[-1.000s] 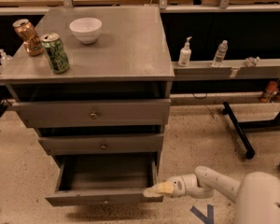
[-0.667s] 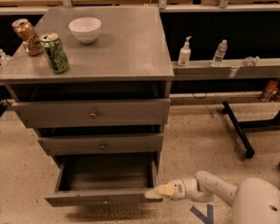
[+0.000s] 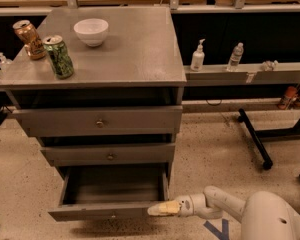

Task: Close bottom drawer

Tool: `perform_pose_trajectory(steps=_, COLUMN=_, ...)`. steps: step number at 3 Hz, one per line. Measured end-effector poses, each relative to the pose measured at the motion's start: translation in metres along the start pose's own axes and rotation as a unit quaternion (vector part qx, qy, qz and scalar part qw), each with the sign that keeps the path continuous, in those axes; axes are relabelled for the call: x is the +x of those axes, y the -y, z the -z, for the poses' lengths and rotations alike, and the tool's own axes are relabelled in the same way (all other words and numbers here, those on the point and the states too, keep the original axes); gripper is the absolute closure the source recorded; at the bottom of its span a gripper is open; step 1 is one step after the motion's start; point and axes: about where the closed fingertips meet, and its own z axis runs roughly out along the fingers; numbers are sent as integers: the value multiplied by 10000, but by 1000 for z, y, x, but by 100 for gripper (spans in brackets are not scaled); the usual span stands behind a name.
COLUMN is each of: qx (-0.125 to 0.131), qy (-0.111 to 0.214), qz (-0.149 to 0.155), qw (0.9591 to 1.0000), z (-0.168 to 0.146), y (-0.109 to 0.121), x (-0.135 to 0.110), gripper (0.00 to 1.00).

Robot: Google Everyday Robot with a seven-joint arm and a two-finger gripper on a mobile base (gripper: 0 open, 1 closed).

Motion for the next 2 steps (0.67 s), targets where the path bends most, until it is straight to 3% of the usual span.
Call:
perform_pose_trajectory(steps=1, qx=45, qy=-38, qz=123, qw=9999, z=-17, y=19, x=11, gripper=48)
perform_pose_trajectory(steps=2, qx=528, qy=-106, qz=240, qw=9983, z=-34, y=47, x=30, gripper=80)
